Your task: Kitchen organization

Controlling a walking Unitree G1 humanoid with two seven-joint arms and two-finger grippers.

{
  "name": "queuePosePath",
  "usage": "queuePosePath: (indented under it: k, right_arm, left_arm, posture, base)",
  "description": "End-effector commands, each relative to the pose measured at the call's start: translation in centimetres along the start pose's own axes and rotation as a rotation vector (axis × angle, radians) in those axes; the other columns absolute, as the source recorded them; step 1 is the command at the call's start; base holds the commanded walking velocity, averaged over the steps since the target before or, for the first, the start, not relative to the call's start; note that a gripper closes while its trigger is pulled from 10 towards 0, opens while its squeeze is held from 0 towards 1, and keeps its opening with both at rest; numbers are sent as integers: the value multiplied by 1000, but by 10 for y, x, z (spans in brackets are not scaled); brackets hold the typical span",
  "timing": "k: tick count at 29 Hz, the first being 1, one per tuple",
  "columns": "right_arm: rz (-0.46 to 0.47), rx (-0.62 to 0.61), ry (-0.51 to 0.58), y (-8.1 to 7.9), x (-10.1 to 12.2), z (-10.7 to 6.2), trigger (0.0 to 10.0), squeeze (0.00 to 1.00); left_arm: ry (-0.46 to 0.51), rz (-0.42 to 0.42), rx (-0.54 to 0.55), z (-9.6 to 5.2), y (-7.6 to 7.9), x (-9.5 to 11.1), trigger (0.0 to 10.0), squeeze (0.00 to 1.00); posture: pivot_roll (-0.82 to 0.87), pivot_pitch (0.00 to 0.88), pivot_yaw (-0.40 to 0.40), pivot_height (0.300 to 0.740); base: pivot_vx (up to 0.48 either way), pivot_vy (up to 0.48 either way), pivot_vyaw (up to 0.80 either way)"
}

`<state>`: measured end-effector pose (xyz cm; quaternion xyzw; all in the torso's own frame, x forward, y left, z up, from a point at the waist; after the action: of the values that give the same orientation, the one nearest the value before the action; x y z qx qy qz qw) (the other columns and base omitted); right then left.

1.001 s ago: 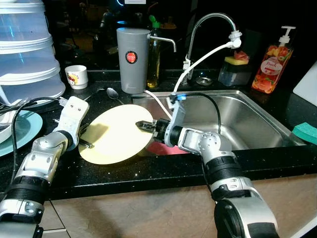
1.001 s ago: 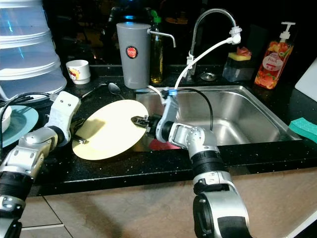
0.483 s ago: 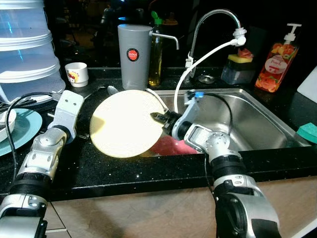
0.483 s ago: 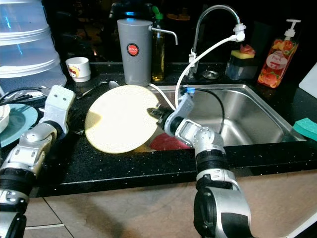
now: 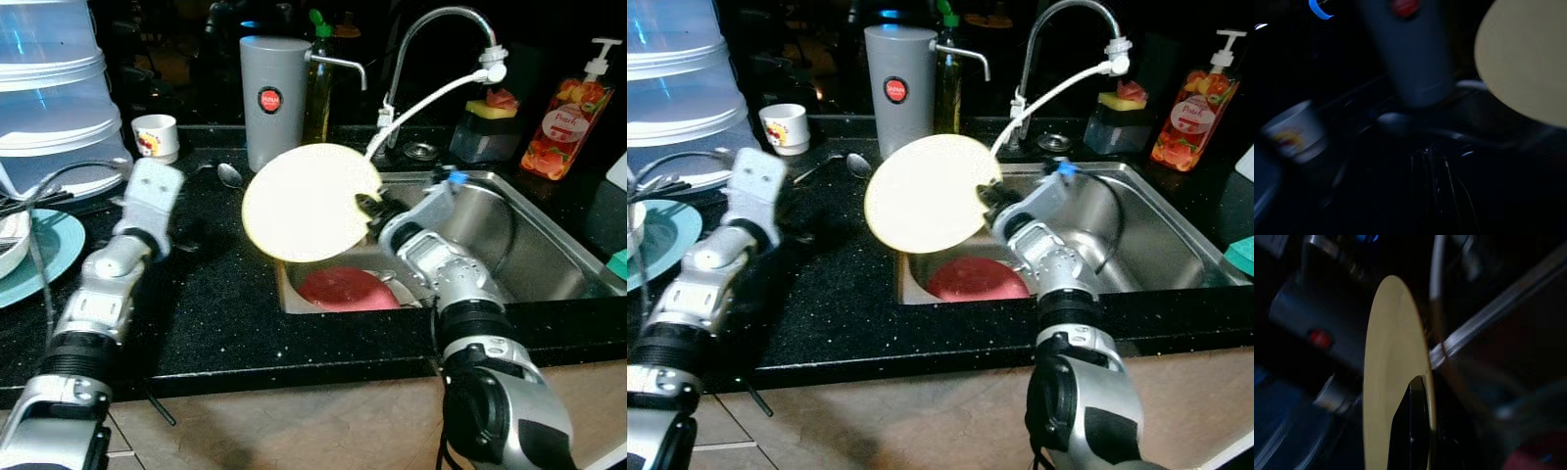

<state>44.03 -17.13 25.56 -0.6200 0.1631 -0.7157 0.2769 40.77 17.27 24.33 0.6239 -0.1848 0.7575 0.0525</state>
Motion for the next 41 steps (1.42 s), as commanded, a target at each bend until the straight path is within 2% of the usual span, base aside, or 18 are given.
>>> queuePosePath:
  k: [1,3,5,7,8,10,11,12,15,18,20,24,26,35,36,38,39,41]
  right_arm:
    - [-91,-32,69,3,15,0,0,0]
    - [-124,-44,82,4,17,0,0,0]
    - [-237,-47,81,4,16,-1,0,0]
    - [-299,-45,77,3,15,-2,0,0]
    - [-299,-45,77,3,15,-2,0,0]
    - [-411,-42,68,2,11,-3,0,0]
    - [-475,-33,60,1,7,-3,2235,0]
    - [-475,-33,60,1,7,-3,2235,0]
    - [-590,4,46,-5,-3,-3,4667,0]
    - [-633,27,44,-9,-8,-2,4980,0]
    - [-683,57,27,-13,-14,-2,10000,0]
    - [-733,89,4,-18,-20,-2,10000,0]
    - [-814,122,-34,-21,-28,-3,10000,0]
    - [-884,116,-62,-17,-33,-3,10000,4]
    - [-888,113,-65,-17,-34,-3,10000,486]
    - [-891,109,-67,-16,-34,-3,10000,486]
    - [-895,103,-67,-15,-33,-3,10000,1000]
    - [-899,92,-67,-13,-32,-3,10000,1000]
  left_arm:
    - [64,-40,-91,6,19,14,10000,0]
    - [67,-65,-123,7,24,15,10000,0]
    - [36,-117,-214,6,37,13,10000,0]
    - [17,-140,-259,5,44,11,10000,0]
    - [17,-140,-259,5,44,11,10000,0]
    - [-15,-211,-338,3,57,10,10000,0]
    - [-31,-248,-373,2,63,9,10000,0]
    - [-31,-248,-373,2,63,9,10000,0]
    - [-88,-281,-440,0,75,3,10000,0]
    - [-146,-244,-472,-3,81,-7,10000,0]
    - [-201,-226,-453,-3,82,-17,10000,0]
    - [-225,-236,-439,-3,83,-21,10000,0]
    - [-232,-237,-417,-1,82,-21,10000,0]
    - [-235,-222,-395,0,78,-20,10000,0]
    - [-235,-221,-395,0,78,-20,10000,0]
    - [-234,-221,-393,0,78,-20,10000,0]
    - [-232,-221,-388,0,78,-20,10000,0]
    - [-229,-221,-377,0,77,-19,10000,0]
  posture:
    - [64,9,-14,740]
    - [63,12,-11,740]
    - [62,12,-10,740]
    - [60,13,-6,740]
    - [60,13,-6,740]
    - [60,13,-6,740]
    - [62,15,-7,740]
    - [62,15,-7,740]
    - [66,18,-10,740]
    - [67,18,-8,740]
    - [68,20,-6,740]
    - [68,20,-6,740]
    - [66,19,-1,740]
    - [66,18,-1,740]
    - [64,20,-2,740]
    - [64,20,-2,740]
    - [64,20,-2,740]
    - [64,20,-2,740]
  base:
    - [0,0,0]
    - [0,0,0]
    - [0,0,0]
    - [0,0,0]
    - [0,0,0]
    - [0,0,0]
    - [0,0,0]
    - [0,0,0]
    - [0,0,0]
    - [0,0,0]
    - [0,0,0]
    - [0,0,0]
    - [0,0,0]
    - [0,0,0]
    - [0,0,0]
    - [0,0,0]
    - [0,0,0]
    - [0,0,0]
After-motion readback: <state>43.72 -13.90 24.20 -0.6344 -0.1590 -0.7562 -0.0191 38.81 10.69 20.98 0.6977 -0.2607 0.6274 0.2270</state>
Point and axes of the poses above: a point about 5 cm out from each wrist's last joint towards the gripper, its own z axis pointing out of the wrist towards the gripper, its own x axis along the axis of the wrist's last joint, y = z × x, the point moved 3 cm from there along z, pointing out of the wrist towards the gripper, and after that the axes turned 12 degrees about -z, right-handed, at the moved point
